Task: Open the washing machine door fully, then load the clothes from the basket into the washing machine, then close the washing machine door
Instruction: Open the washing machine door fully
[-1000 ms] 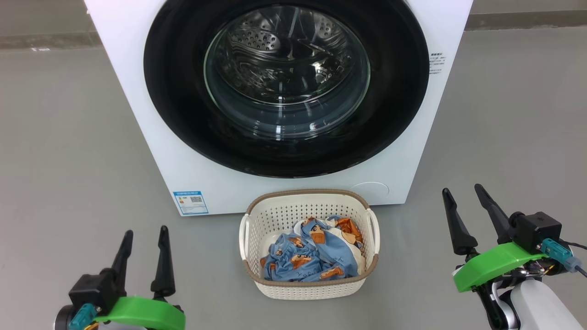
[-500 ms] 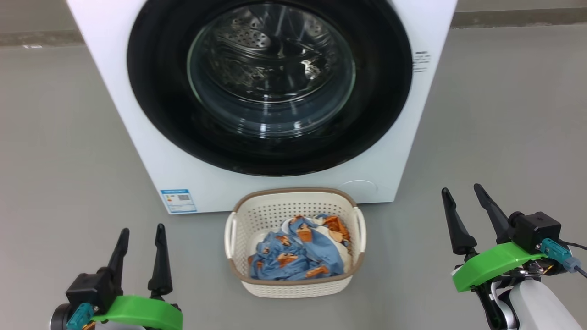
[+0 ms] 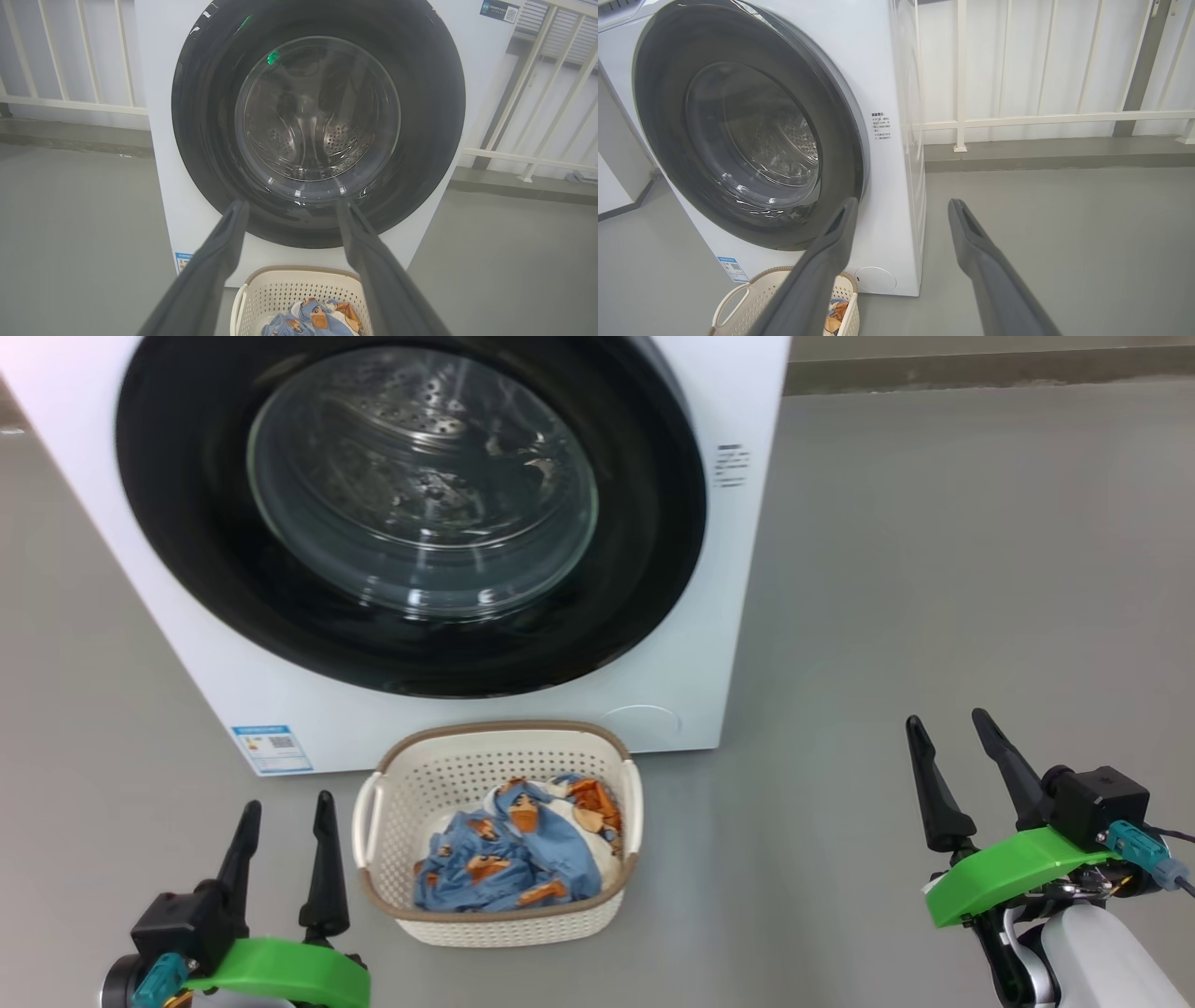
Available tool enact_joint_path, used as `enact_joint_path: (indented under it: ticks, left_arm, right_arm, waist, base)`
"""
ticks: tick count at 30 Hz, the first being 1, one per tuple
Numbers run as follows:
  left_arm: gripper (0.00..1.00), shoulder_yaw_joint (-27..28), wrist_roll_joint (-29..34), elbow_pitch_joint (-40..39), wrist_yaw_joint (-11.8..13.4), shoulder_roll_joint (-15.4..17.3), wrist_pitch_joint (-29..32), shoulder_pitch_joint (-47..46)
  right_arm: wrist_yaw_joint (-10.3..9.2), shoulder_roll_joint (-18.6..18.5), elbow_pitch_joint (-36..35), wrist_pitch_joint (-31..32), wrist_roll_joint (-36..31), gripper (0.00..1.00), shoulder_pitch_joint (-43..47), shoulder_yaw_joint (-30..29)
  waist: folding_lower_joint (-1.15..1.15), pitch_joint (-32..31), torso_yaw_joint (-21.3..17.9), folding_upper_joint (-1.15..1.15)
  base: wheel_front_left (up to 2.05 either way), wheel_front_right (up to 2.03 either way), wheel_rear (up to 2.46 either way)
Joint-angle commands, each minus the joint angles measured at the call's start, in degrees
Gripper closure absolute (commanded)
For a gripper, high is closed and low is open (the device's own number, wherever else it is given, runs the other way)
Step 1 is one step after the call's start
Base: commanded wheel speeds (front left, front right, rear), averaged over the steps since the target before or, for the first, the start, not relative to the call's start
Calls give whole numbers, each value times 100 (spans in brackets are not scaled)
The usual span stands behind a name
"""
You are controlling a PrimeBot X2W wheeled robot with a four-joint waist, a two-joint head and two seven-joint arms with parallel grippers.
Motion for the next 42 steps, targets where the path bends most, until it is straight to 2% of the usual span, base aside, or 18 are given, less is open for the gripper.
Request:
enact_joint_path:
  ticks: [1, 9, 42]
  left_arm:
    - [0, 204, -27, -140, 19, 99, -53, -247]
    - [0, 190, -34, -123, 18, 94, -53, -248]
    - [0, 142, 8, -130, 108, 100, -54, -235]
  right_arm:
    - [26, -16, -134, -71, -109, 0, -155, 87]
    - [26, -24, -121, -71, -84, 0, -155, 99]
    - [26, -52, -123, -71, -36, 0, -151, 106]
  waist:
    - [0, -2, -1, 0]
    - [0, -3, -7, 0]
    - [0, 33, 35, 0]
  base:
    - [70, 70, -141]
    - [35, 35, -70]
    - [0, 0, 0]
